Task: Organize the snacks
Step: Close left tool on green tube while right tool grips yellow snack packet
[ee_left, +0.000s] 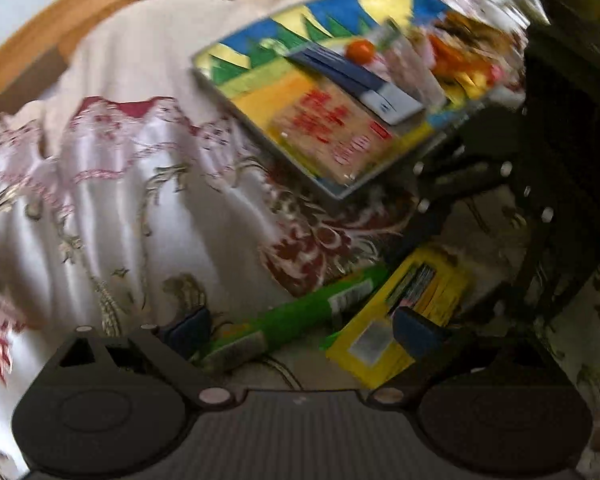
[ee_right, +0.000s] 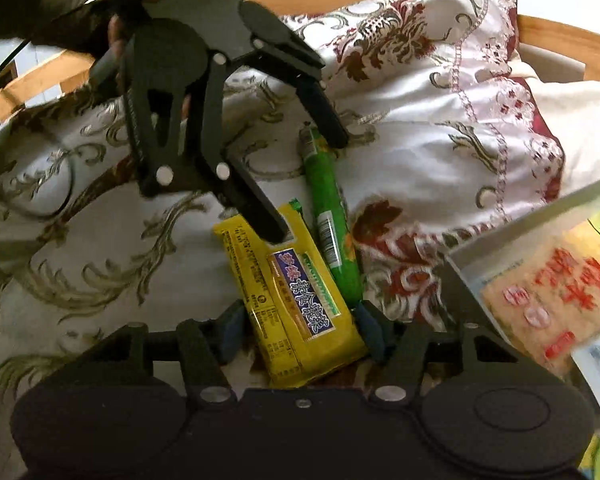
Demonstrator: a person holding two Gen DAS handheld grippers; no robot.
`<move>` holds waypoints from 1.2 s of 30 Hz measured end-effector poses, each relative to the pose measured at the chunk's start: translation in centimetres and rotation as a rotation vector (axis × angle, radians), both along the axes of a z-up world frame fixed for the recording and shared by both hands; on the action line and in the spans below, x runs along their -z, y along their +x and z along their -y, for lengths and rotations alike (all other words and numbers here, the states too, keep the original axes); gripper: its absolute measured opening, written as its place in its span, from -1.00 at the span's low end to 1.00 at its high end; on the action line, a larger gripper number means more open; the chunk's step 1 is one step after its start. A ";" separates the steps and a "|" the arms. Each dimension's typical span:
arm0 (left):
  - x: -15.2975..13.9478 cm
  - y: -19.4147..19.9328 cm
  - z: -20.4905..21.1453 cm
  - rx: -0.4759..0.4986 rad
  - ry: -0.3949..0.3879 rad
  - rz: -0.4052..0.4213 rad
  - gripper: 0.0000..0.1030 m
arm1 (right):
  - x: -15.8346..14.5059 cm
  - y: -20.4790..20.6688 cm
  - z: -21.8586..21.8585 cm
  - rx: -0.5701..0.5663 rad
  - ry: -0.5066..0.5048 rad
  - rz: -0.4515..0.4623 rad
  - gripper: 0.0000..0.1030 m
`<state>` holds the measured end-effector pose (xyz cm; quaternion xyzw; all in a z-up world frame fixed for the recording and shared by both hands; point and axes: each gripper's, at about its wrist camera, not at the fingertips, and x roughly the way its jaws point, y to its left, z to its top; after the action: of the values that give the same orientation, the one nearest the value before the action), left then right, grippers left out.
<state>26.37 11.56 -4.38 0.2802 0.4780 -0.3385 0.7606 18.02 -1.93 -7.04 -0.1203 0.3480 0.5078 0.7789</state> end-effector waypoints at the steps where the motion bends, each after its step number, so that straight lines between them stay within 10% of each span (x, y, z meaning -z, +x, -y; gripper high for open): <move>1: -0.1 0.3 0.2 0.017 0.009 -0.015 0.94 | -0.2 -0.3 0.4 0.002 -0.017 -0.005 0.14; 16: 1.6 1.9 6.0 0.206 0.136 -0.055 0.86 | -1.8 -6.2 9.0 0.386 -0.087 -0.133 0.08; 36: 3.0 -1.0 6.0 0.035 0.327 -0.067 -0.31 | -2.2 -9.0 10.6 0.470 -0.050 -0.159 0.08</move>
<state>25.32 5.57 -7.43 0.3971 0.5467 -0.2783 0.6826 9.03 -12.53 -4.85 -0.0149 0.4390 0.3119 0.8425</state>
